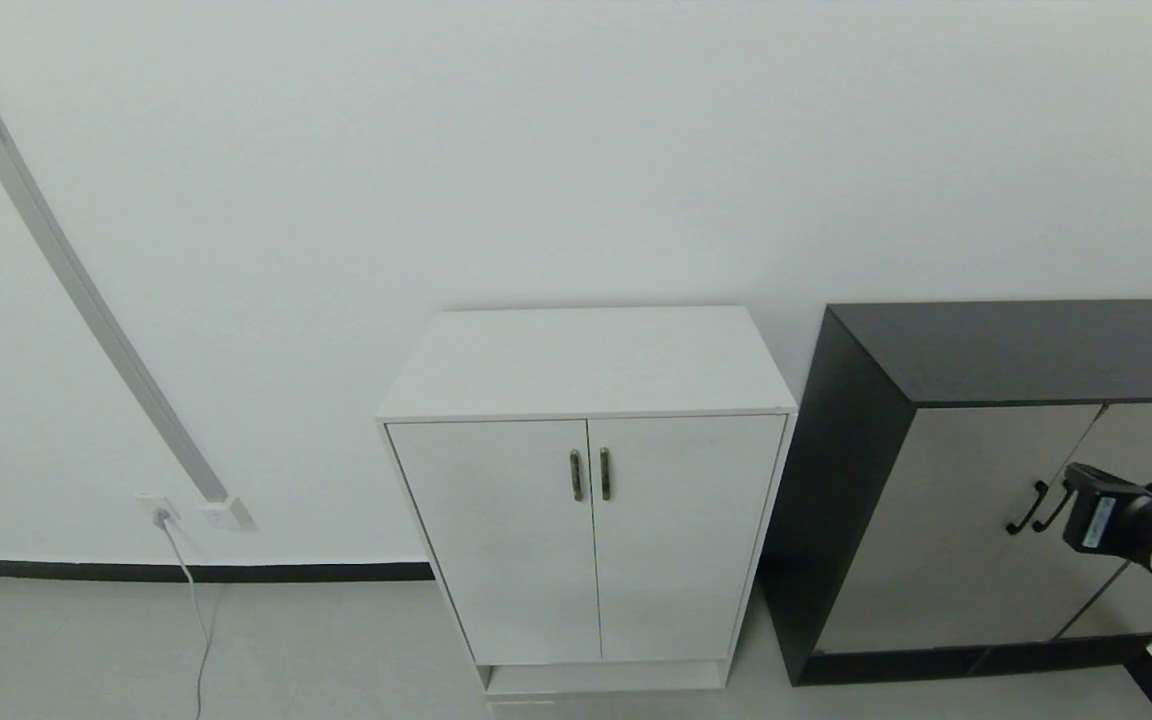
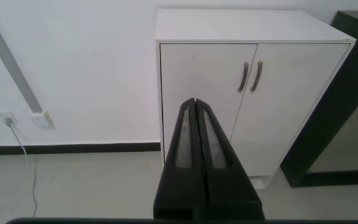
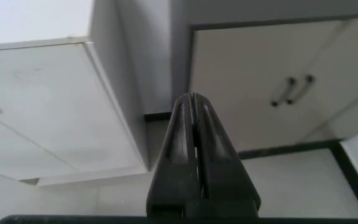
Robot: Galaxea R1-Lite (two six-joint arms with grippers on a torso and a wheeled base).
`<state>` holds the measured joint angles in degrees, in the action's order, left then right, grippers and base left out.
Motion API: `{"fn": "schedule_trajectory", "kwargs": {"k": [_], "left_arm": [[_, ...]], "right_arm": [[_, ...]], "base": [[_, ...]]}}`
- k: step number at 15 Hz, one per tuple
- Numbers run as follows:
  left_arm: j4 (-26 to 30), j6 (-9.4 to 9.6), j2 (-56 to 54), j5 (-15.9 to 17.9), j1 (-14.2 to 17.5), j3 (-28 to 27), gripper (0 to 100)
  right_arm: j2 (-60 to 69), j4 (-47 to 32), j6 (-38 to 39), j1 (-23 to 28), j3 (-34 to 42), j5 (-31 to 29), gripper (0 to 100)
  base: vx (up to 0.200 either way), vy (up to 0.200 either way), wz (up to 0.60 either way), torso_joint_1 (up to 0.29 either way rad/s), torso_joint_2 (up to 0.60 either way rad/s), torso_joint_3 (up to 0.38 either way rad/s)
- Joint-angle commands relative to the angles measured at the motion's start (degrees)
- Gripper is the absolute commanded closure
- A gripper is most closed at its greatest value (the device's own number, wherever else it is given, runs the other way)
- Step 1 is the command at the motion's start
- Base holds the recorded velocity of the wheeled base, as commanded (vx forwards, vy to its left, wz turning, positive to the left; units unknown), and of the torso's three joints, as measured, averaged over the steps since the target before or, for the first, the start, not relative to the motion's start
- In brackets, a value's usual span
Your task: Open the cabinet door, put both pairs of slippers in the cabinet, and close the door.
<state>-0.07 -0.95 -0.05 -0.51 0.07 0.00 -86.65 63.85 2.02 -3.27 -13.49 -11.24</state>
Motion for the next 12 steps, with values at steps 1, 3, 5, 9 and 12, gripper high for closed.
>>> {"fn": "schedule_trajectory", "kwargs": {"k": [1,3,5,9,12], "left_arm": [[-0.01,-0.02,0.05,-0.02,0.01,0.0,100],[-0.01,-0.02,0.05,-0.02,0.01,0.0,100],[-0.01,-0.02,0.05,-0.02,0.01,0.0,100],[-0.01,-0.02,0.05,-0.02,0.01,0.0,100],[-0.01,-0.02,0.05,-0.02,0.01,0.0,100]], "right_arm": [[9.13,-0.57,-0.09,2.83,6.38,0.43,100],[14.14,-3.91,-0.09,3.0,9.01,0.43,100],[19.68,-9.27,-0.09,3.0,9.89,0.6,100],[36.64,-28.17,0.0,3.0,9.54,3.07,100],[44.38,-38.45,0.0,3.0,9.19,5.61,100]], "base": [[0.0,0.0,0.0,0.0,0.0,0.0],[0.0,0.0,0.0,0.0,0.0,0.0],[0.0,0.0,0.0,0.0,0.0,0.0],[0.0,0.0,0.0,0.0,0.0,0.0],[0.0,0.0,0.0,0.0,0.0,0.0]]}}
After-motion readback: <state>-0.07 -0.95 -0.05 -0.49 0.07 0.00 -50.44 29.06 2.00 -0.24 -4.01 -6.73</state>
